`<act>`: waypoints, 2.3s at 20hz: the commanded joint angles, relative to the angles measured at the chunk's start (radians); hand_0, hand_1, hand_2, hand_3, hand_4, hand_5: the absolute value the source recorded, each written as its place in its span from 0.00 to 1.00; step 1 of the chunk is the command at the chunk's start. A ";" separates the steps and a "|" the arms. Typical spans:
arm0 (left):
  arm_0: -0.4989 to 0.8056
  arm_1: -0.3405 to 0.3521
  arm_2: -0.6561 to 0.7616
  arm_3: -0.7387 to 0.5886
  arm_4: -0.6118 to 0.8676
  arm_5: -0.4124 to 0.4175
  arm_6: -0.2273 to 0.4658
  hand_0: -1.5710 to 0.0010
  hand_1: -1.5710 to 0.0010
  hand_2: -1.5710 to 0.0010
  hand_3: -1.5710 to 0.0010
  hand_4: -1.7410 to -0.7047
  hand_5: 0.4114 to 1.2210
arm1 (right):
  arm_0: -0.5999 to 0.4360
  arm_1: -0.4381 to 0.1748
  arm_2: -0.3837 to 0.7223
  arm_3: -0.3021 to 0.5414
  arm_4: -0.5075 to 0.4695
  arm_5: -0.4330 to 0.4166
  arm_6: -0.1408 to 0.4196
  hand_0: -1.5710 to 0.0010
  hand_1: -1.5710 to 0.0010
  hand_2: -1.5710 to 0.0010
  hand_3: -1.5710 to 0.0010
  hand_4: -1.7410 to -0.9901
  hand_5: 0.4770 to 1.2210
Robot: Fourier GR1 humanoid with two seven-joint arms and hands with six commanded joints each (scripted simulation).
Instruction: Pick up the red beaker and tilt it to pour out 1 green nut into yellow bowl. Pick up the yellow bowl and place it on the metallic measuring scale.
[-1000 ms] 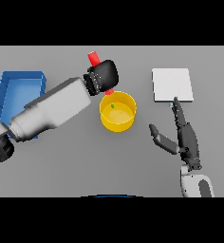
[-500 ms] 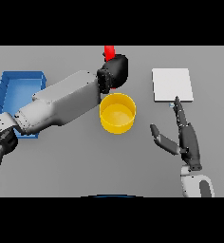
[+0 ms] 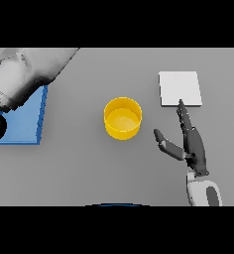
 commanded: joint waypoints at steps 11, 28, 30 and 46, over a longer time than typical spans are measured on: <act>0.186 0.237 0.689 0.294 0.626 0.063 0.214 0.00 0.00 0.00 0.01 0.00 1.00 | -0.033 -0.025 0.011 0.034 0.033 0.002 -0.006 1.00 1.00 1.00 1.00 0.81 0.18; 1.005 0.192 0.895 -0.350 1.040 0.376 0.593 0.00 0.00 0.00 0.00 0.00 0.85 | -0.015 -0.039 0.022 0.043 0.029 0.028 -0.040 1.00 1.00 1.00 1.00 0.76 0.27; 1.057 0.180 0.888 -0.408 1.042 0.399 0.632 0.00 0.00 0.00 0.00 0.00 0.71 | -0.021 -0.042 0.016 0.040 0.022 0.030 -0.034 1.00 1.00 1.00 1.00 0.77 0.26; 1.147 0.252 0.826 -0.570 1.088 0.172 0.672 0.94 0.94 0.94 0.94 0.92 0.27 | -0.027 -0.067 0.012 0.039 0.027 0.040 -0.046 1.00 1.00 1.00 1.00 0.78 0.24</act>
